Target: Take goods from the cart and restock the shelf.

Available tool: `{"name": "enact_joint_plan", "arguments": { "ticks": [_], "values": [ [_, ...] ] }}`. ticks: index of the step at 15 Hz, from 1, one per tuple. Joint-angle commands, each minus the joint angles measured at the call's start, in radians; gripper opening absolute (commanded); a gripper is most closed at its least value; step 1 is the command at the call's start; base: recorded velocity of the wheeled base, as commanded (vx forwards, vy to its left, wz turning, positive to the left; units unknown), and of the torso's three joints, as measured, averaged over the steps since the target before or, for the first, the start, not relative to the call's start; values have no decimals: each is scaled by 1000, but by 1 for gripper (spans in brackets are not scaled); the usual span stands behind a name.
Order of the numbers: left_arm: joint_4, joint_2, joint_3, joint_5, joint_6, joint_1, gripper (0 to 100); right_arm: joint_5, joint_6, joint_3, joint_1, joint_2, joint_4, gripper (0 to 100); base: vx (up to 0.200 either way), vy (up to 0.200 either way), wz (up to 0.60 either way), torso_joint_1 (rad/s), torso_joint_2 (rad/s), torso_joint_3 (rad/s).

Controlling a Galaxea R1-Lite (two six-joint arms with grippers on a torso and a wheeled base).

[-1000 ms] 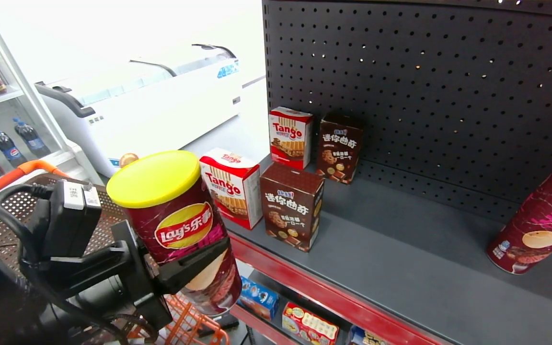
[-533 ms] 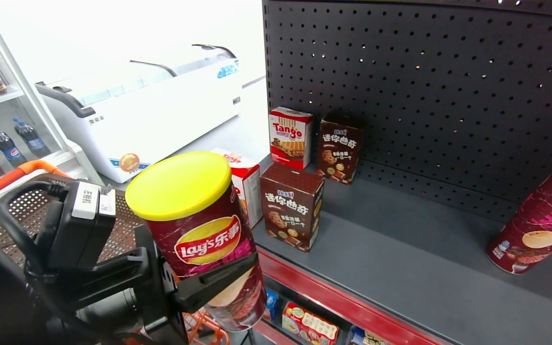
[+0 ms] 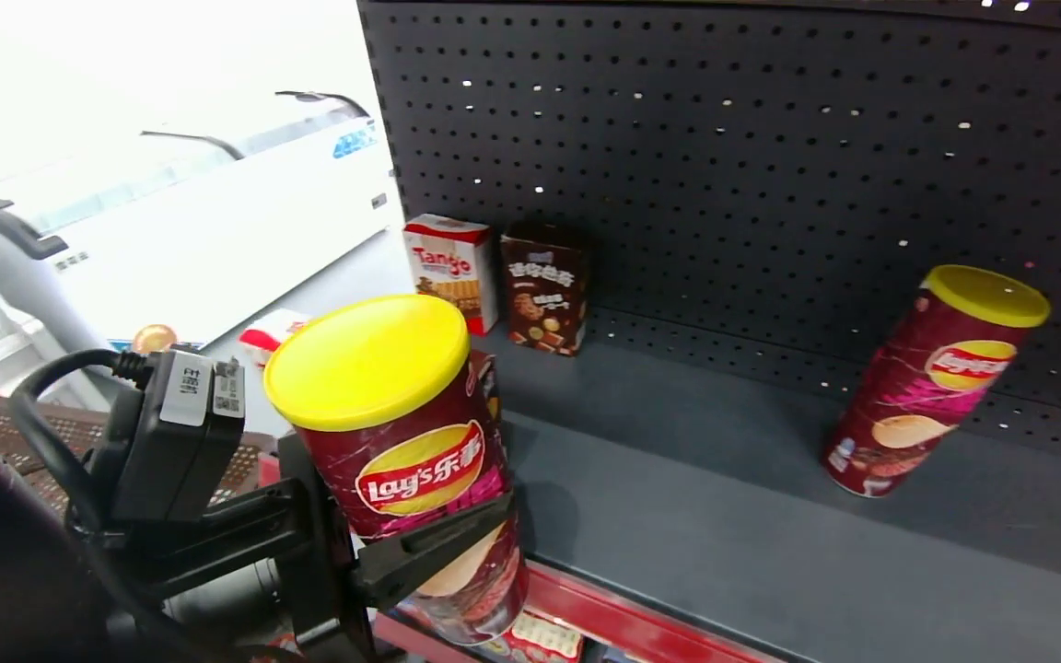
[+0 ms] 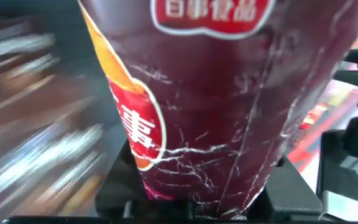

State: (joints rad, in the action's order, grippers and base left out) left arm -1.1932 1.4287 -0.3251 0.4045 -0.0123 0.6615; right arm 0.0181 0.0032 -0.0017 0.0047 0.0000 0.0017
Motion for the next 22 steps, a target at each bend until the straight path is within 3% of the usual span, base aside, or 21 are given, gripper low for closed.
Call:
{"name": "enact_joint_plan", "arguments": {
  "ticks": [1,6,18,21,22],
  "values": [
    [0,4,0,4,0,0,0,0,0,0,0,0,0,100,0,0,-600,2,-7,2],
    [-2,2,1,8,0,0,0,0,0,0,0,0,0,100,0,0,-600,6,1,5],
    [-2,1,14,7,-1,-13,0,10,-2,0,0,0,1,100,0,0,0,0,0,0],
    [-2,21,5,-23,-26,-16,0,-1,0,-3,-2,2,3,100,0,0,0,0,0,0],
    [-2,22,-12,-32,-28,-17,0,22,-2,-164,11,71,11,100,0,0,0,0,0,0]
  ]
}}
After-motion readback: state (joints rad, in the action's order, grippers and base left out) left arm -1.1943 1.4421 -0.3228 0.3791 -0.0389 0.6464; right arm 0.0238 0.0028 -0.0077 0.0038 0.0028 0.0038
